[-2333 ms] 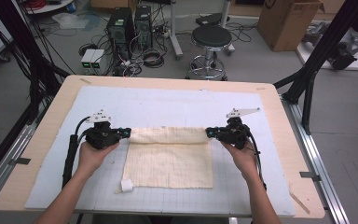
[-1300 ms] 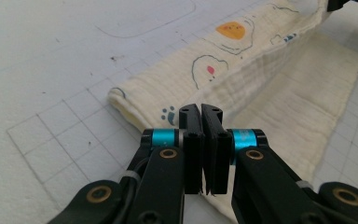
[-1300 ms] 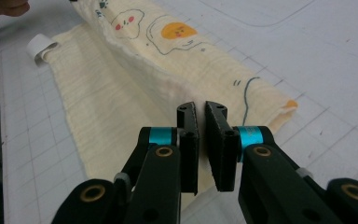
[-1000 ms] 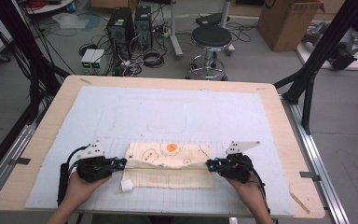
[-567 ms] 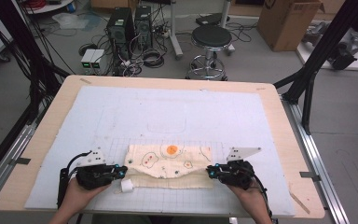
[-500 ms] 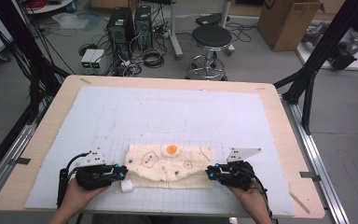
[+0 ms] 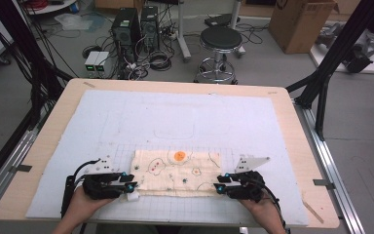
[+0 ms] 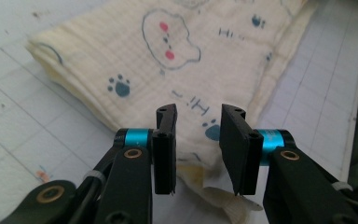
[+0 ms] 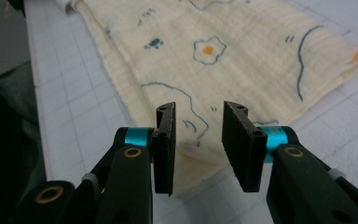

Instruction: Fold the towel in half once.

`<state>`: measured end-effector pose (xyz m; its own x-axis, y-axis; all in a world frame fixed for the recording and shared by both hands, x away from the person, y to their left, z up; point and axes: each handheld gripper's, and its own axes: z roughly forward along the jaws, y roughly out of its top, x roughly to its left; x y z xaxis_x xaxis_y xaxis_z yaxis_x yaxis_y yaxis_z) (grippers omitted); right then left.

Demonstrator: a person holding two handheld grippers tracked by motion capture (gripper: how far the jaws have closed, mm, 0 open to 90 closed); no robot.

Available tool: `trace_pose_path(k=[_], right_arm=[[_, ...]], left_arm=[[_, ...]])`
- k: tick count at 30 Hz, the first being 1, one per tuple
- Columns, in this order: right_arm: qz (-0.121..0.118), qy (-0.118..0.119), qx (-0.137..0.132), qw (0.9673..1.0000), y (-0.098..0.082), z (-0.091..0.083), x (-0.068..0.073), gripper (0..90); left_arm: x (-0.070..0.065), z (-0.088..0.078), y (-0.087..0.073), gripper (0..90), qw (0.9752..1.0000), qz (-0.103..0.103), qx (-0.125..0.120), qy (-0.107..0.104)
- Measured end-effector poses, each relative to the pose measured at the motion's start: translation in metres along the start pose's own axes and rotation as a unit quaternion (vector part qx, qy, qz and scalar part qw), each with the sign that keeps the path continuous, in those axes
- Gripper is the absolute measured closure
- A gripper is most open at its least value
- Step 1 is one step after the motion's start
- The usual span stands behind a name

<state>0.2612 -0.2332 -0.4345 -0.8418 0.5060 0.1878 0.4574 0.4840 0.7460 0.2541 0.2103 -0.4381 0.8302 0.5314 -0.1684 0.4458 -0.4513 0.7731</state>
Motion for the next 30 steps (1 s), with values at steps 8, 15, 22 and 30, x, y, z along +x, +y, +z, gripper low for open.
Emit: trace_pose_path(k=[8,15,22,30], right_arm=[[-0.013,-0.004,0.023,0.9997,-0.001,0.004,0.001,78.1],[-0.016,-0.004,0.013,0.9998,0.002,0.0,0.004,84.5],[-0.018,-0.005,-0.013,0.9998,0.005,-0.009,0.009,85.6],[-0.025,-0.002,-0.03,0.9993,0.006,-0.018,0.018,86.0]], left_arm=[[-0.001,0.004,-0.001,73.0,0.9999,0.003,0.011,0.01],[0.0,0.0,0.0,83.6,0.9998,0.004,0.002,0.019],[-0.001,-0.004,0.001,84.7,0.9997,-0.002,-0.017,0.017],[-0.002,-0.012,0.0,84.8,0.9993,-0.012,-0.034,0.01]])
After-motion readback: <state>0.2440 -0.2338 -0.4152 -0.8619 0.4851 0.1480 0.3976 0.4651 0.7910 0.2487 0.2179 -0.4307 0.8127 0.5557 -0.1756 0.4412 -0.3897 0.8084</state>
